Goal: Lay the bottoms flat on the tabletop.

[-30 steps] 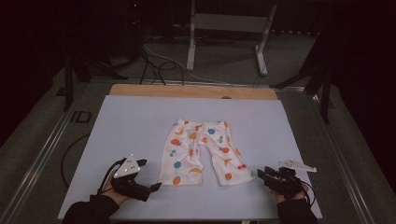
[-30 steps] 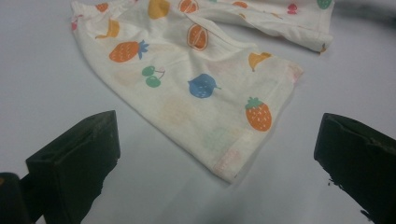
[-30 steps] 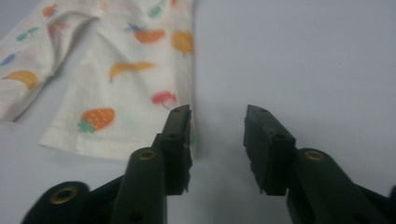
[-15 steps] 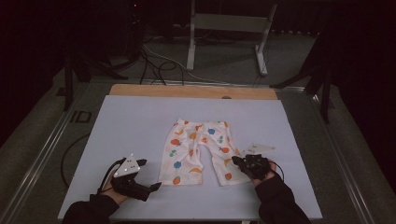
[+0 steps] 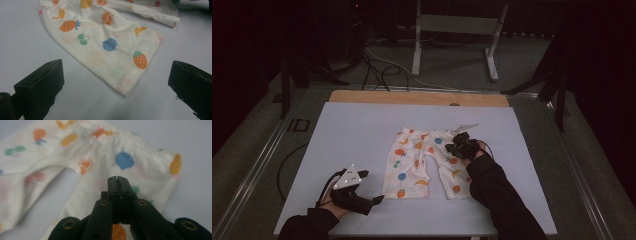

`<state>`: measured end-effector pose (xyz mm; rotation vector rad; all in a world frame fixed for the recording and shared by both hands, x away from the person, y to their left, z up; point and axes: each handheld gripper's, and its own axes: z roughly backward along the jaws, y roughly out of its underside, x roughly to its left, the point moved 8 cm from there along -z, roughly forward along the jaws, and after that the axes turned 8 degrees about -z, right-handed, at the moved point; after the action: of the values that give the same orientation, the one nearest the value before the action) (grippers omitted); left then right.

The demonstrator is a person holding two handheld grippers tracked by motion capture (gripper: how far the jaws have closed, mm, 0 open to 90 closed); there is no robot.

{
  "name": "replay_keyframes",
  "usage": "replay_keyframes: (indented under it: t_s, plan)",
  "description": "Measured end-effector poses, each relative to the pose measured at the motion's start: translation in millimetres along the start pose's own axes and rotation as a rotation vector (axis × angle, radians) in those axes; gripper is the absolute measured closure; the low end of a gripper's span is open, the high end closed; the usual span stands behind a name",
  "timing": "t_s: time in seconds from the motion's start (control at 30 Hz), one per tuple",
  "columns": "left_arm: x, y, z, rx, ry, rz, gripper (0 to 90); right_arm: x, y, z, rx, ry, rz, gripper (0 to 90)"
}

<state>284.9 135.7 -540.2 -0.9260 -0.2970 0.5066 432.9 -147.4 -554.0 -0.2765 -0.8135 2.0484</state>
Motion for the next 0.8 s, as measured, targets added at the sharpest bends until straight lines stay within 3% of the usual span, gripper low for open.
replay_keyframes:
  t_s: [0.03,0.1,0.17,0.37,0.6,0.8]
  plan:
    - [0.0,0.0,0.0,0.0,0.0,0.0,0.9,0.0,0.0,0.0,0.0,0.0,0.0,89.7]
    - [0.3,0.1,0.4,0.0,0.001,-0.001,0.9,-8.4,7.3,-9.4,0.034,0.062,0.005,89.7]
    - [0.4,-0.1,0.6,0.0,0.0,-0.002,0.9,-15.7,11.4,-10.3,0.044,0.091,-0.005,89.7]
    - [0.7,-0.3,0.4,0.0,-0.001,0.0,0.9,-40.8,20.1,-2.9,0.074,0.185,-0.035,89.7]
    - [0.6,0.2,0.2,0.003,-0.003,-0.002,0.9,-58.0,28.3,6.6,0.079,0.216,-0.09,89.6]
    - [1.2,0.3,0.6,0.001,-0.004,0.0,0.9,-64.5,40.4,16.1,0.057,0.209,-0.115,89.6]
